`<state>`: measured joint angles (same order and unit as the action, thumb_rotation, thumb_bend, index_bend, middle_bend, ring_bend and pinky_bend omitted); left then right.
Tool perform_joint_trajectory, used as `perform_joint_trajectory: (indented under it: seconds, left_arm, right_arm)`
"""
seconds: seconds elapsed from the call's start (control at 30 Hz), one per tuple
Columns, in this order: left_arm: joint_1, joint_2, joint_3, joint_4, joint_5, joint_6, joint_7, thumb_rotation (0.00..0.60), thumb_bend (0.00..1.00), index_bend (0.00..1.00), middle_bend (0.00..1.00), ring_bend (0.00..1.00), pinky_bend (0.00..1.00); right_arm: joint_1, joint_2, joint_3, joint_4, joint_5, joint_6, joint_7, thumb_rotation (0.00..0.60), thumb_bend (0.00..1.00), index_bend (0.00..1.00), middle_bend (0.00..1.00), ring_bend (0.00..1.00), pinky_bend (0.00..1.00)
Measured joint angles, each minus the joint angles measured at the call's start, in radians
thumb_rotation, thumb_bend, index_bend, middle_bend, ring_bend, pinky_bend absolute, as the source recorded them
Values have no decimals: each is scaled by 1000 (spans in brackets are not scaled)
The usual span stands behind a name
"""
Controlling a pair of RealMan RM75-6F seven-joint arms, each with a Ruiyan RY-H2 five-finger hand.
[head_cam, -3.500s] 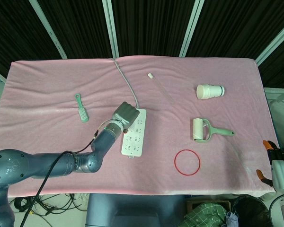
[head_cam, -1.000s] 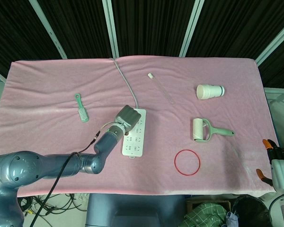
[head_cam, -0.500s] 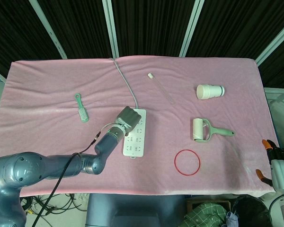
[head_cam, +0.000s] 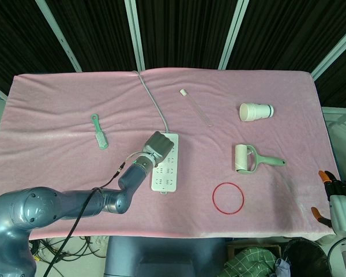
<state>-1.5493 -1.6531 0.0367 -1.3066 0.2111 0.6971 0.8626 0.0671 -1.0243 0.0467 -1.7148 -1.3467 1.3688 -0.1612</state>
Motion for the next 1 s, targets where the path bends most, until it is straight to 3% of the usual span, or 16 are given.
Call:
perform_joint_trajectory:
  seconds: [0.4,0.5,0.6,0.67,0.73,0.83,1.0]
  left_arm:
    - [-3,-34,7,36,0,1,12,600,486,681,680,466,513]
    - [-2,-36,11,40,6,4,16,600,420,665,658,441,461]
    - [1,-36,12,42,19,21,17,600,299,551,513,318,307]
    - [4,-31,7,35,23,36,15,600,192,404,289,112,87]
    - [4,-20,2,19,17,46,15,600,124,317,118,5,0]
    - [1,-3,1,-7,-12,60,26,600,93,261,17,0,0]
    - [-2,44,-17,-100,-34,124,37,600,93,203,9,0,0]
  right_arm:
    - [1,2,-2,-2,-1,-3,2,600,161,42,78,181,168]
    - [1,2,-2,-2,-1,-3,2,600,161,42,78,181,168]
    - [1,2,-2,-2,-2,-3,1,600,161,42,78,181,168]
    - [1,1,-2,-2,-2,-3,0,600,161,42,78,181,168]
    - [1,1,-3,-2,-1,-3,-2,600,161,42,78,181,168]
    - [1,1,-3,-3,-1,-2,-4,600,161,42,78,181,168]
    - [1,1,-4,-3,1,-5,-6,600,160,42,78,181,168]
